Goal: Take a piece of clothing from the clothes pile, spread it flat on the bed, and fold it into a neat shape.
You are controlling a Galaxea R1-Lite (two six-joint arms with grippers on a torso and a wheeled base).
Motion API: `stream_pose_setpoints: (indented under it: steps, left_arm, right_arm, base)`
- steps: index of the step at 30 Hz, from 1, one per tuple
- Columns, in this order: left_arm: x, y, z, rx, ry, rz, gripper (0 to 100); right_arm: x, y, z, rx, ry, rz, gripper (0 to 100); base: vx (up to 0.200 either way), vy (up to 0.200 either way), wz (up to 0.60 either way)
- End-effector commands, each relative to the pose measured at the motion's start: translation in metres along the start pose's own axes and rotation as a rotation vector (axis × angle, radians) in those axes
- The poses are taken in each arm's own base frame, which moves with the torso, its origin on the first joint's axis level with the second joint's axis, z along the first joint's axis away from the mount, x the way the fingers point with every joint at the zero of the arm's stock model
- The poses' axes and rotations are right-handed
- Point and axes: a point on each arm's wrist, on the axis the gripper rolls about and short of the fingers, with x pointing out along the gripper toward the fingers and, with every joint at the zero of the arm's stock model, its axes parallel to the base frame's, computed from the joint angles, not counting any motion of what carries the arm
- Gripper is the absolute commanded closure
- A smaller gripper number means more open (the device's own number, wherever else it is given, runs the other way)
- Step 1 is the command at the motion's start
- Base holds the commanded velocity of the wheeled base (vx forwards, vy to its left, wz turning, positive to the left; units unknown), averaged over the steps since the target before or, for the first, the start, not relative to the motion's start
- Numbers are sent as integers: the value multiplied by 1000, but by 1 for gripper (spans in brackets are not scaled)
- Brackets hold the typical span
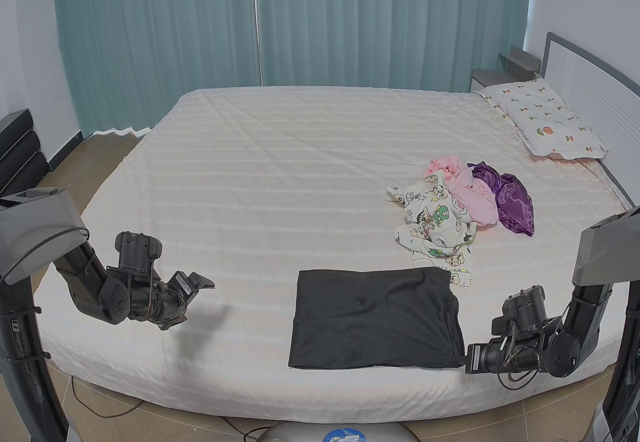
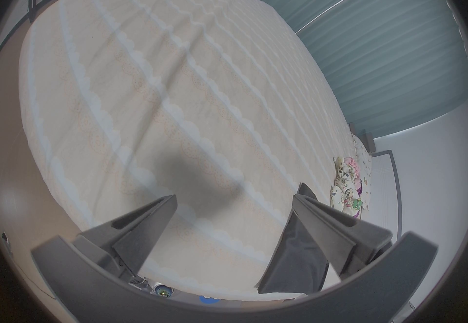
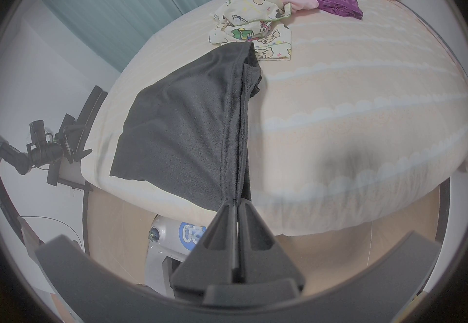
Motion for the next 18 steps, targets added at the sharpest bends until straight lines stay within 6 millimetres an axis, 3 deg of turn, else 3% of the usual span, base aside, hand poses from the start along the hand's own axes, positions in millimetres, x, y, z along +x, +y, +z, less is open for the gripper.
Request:
stream_pose_setpoints:
  steps: [1, 4, 5, 11, 14, 18]
  left_arm:
    - [0, 0, 0, 0, -1, 1, 0]
    - [0, 0, 0, 0, -1, -1, 0]
    - [0, 0, 0, 0, 0, 0, 0]
    - [0, 0, 0, -2, 1, 1, 0]
    - [0, 0, 0, 0, 0, 0, 0]
    - [0, 0, 0, -2, 0, 0, 0]
  right_arm:
    - [3, -2, -3, 1, 15, -8, 100]
    - [5, -3, -3, -5, 22, -12, 100]
    - [7, -5, -4, -27, 31, -19, 0]
    - [6, -5, -1, -47, 5, -9, 0]
    - [4, -3, 21, -13, -131, 42, 0]
    - [15, -3, 55, 69, -244, 90, 0]
  base:
    - [0, 0, 0]
    - [0, 0, 0]
    - [0, 0, 0]
    - [0, 0, 0]
    - [0, 0, 0]
    - [0, 0, 0]
